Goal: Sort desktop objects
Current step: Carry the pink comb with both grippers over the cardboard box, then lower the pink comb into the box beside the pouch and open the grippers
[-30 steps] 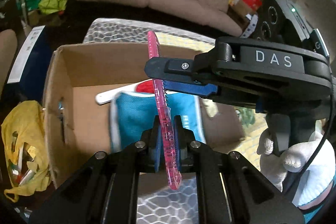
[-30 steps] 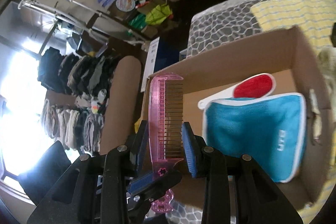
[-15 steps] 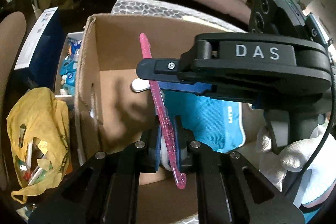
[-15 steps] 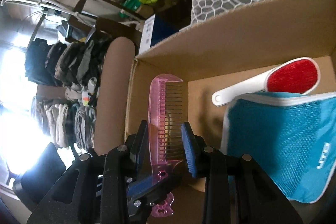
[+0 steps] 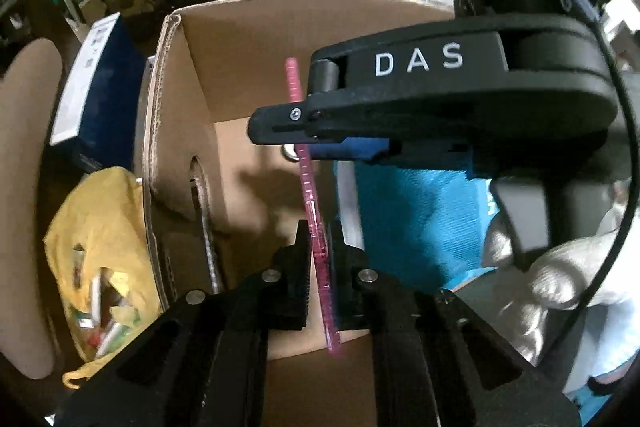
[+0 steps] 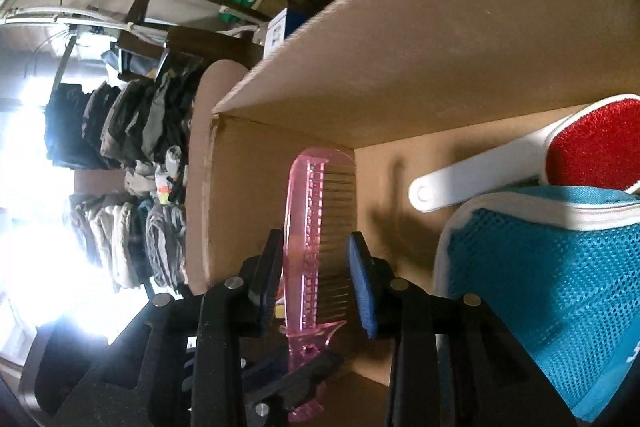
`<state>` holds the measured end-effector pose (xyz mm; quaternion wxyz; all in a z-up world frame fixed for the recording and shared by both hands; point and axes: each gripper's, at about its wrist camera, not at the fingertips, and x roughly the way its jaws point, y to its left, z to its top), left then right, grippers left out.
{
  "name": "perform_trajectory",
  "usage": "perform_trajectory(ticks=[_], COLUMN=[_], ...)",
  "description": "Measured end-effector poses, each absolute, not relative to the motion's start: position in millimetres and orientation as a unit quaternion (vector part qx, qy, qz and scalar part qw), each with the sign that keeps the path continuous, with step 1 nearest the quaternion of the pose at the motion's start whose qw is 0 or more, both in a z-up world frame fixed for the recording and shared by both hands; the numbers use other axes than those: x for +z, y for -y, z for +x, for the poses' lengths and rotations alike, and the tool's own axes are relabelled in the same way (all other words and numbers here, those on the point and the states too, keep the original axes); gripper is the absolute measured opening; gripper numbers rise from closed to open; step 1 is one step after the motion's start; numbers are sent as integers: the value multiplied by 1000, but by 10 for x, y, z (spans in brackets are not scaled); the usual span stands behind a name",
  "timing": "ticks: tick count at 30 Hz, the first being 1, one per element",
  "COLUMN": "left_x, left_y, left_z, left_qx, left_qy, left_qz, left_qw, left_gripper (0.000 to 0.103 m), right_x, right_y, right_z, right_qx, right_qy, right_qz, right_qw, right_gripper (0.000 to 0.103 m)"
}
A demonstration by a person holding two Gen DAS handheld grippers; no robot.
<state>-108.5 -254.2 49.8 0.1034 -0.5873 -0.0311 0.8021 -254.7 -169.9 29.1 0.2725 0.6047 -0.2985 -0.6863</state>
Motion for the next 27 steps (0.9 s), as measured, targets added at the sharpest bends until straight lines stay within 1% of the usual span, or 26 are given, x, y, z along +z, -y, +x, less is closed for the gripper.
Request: perform_trajectory(ticks=[3, 4, 5, 6, 7, 13, 19, 27], left_x=[466, 453, 443, 431, 424, 420, 374, 289], left_y=[2490, 2482, 2454, 2440, 2427, 2319, 2217, 2344], left_z=[-1127, -1141, -1158, -1169, -1181, -1229, -1167, -1102], left_qx=[800, 798, 797, 796, 795, 792, 785, 783], left_qy=[22, 21, 14, 11, 8, -6, -27, 15], left_qz=[-593, -595, -598, -601, -602, -609, -619, -621], left_qw=[90, 88, 80, 76, 72, 41, 25, 2], left_gripper=[5, 5, 5, 5, 5, 5, 5, 7], right_x=[252, 271, 300, 330, 372, 623, 671, 735], right_y=[1620, 1587, 1560, 1538, 1515, 1355, 1128, 1060], right_z=[-2550, -2547, -2545, -2545, -2546, -2519, -2421, -2268], right_qx=[-682, -682, -683, -684, -685, -717, -721, -729], right_qy=[305, 310, 313, 311, 305, 267, 265, 237], right_qz=[610, 606, 603, 603, 603, 586, 582, 582], right_qw=[265, 267, 269, 270, 273, 265, 266, 271], right_gripper=[39, 46, 56, 60, 62, 61, 61, 61])
